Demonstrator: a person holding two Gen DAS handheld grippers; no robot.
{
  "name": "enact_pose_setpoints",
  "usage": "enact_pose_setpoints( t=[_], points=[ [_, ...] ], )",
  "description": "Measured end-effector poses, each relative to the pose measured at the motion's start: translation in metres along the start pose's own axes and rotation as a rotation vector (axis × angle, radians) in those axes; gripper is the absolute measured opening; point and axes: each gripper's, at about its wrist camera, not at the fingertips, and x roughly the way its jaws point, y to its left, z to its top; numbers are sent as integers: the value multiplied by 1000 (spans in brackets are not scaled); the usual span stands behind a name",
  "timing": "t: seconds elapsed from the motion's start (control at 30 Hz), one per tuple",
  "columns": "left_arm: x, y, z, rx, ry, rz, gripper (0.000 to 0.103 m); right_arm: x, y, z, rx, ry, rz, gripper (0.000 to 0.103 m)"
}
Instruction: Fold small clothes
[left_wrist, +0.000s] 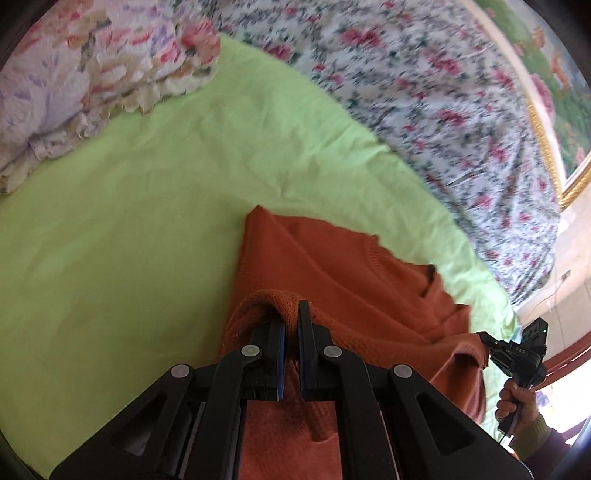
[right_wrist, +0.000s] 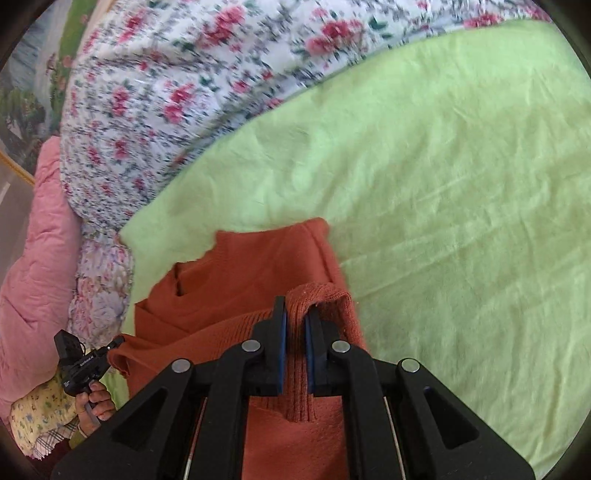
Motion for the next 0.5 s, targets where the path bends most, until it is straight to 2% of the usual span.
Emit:
enact_pose_setpoints(
  t=[0.17,0.2,0.27,0.37,0.43,0.5],
  points=[
    [12,3,1,2,39,25,6,20,-8,3,21,56,-41,18],
    [9,1,1,9,39,25,12,20,-7,4,21,59,-49,19],
    [-5,-5,-1,25,31,23,21,13,-3,3,23,46,-59,33],
    [-35,-21,-11,86,13,10,26,-10,7,-2,9,-16,-79,50],
    [-52,-36,-25,120,16,-34,26,-27,17,-9,-13,-56,-86,51],
    [-56,-52,-40,150,48,-109,31,-41,30,-18,-41,-87,-79,51]
  ],
)
